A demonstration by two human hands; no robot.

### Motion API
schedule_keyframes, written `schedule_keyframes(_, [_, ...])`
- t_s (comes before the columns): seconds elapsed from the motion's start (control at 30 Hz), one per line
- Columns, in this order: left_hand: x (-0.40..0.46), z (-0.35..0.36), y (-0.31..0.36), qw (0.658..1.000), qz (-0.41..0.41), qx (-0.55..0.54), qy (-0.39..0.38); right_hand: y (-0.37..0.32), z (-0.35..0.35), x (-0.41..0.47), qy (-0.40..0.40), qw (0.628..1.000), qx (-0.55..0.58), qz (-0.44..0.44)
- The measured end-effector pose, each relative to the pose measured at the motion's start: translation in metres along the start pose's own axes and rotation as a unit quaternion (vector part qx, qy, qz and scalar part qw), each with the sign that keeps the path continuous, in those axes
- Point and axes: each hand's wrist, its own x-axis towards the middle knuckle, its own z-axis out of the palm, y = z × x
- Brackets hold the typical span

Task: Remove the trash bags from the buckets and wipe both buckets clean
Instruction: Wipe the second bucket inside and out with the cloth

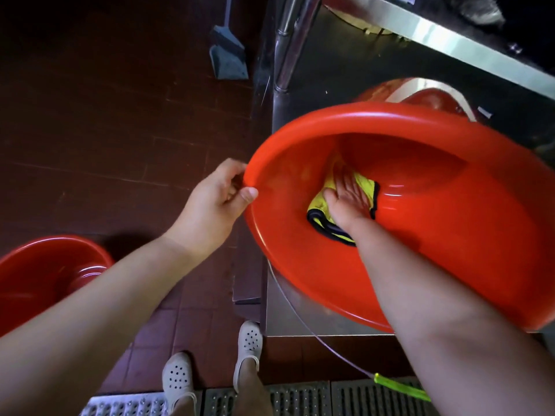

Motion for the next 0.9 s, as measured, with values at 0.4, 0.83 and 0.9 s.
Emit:
schedule_keyframes(0.4, [-0.057, 0.065, -0.053, 0.948, -0.255, -0.185, -0.037, -0.054, 0.025, -0.045, 0.074, 0.991, 0.089, 0.060])
schedule_keyframes(0.83, [-0.033, 0.030, -0.016, 0.993, -0.105, -0.027, -0.039, -0.010, 0.026, -0.073, 0.065, 0.998, 0.018, -0.017])
schedule_keyframes(0.9, [-0.025, 0.023, -0.001, 0.997, -0.056, 0.024, -0.054, 0.008, 0.018, -0.053, 0.050, 0.998, 0.021, 0.035])
